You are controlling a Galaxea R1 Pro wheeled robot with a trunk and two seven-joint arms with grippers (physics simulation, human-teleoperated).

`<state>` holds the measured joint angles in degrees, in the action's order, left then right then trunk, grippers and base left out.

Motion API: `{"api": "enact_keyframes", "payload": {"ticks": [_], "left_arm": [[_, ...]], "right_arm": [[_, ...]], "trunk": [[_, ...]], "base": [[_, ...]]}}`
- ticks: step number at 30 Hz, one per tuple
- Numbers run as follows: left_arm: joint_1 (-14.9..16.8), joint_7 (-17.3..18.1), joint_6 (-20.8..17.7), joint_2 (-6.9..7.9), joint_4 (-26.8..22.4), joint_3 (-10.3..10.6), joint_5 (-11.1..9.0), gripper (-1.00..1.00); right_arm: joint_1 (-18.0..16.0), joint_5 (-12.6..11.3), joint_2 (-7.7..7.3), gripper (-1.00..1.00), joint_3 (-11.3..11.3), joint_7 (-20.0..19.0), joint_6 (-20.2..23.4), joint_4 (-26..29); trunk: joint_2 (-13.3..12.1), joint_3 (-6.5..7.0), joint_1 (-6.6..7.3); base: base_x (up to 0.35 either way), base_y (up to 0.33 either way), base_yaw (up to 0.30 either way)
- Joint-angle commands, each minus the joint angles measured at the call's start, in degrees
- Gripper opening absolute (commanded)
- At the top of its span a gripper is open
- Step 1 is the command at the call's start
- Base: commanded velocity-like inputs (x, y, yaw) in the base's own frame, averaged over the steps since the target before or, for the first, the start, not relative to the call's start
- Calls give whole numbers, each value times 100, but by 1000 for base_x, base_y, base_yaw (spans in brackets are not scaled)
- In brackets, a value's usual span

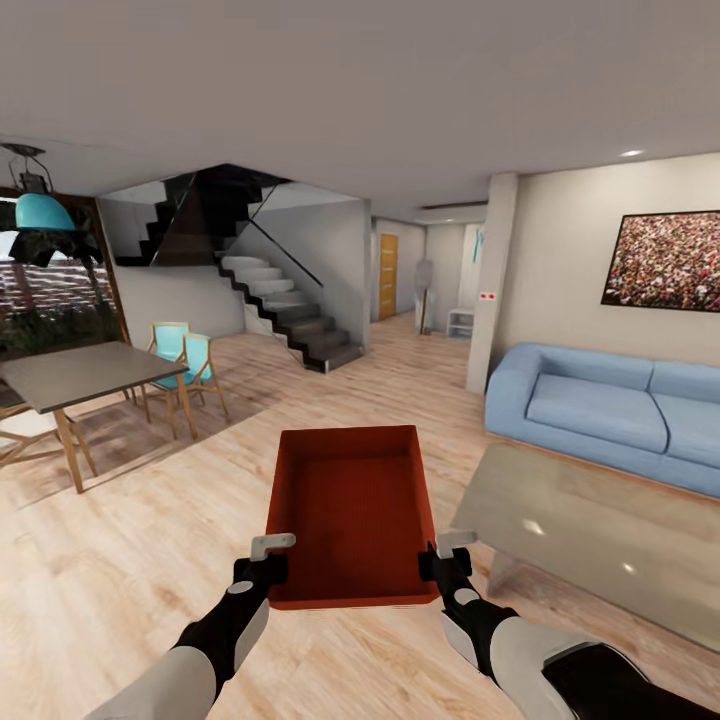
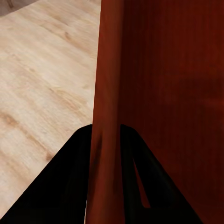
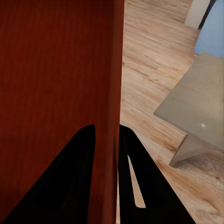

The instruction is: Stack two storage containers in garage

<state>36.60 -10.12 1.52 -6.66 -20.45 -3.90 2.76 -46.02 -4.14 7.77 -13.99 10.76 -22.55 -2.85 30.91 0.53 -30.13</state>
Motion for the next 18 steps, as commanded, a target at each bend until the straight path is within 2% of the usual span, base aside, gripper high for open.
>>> {"api": "enact_keyframes", "payload": {"ticks": [1,18], "left_arm": [[-4,-175,15,100,18,-27,38,-100],[-4,-175,13,138,24,-25,23,-100]], "right_arm": [[-12,-26,5,-100,325,23,-40,144],[-12,-42,5,-100,326,23,-39,144]], "trunk": [[3,-2,-5],[3,-2,-5]], "base": [[319,0,13],[321,0,1]]}}
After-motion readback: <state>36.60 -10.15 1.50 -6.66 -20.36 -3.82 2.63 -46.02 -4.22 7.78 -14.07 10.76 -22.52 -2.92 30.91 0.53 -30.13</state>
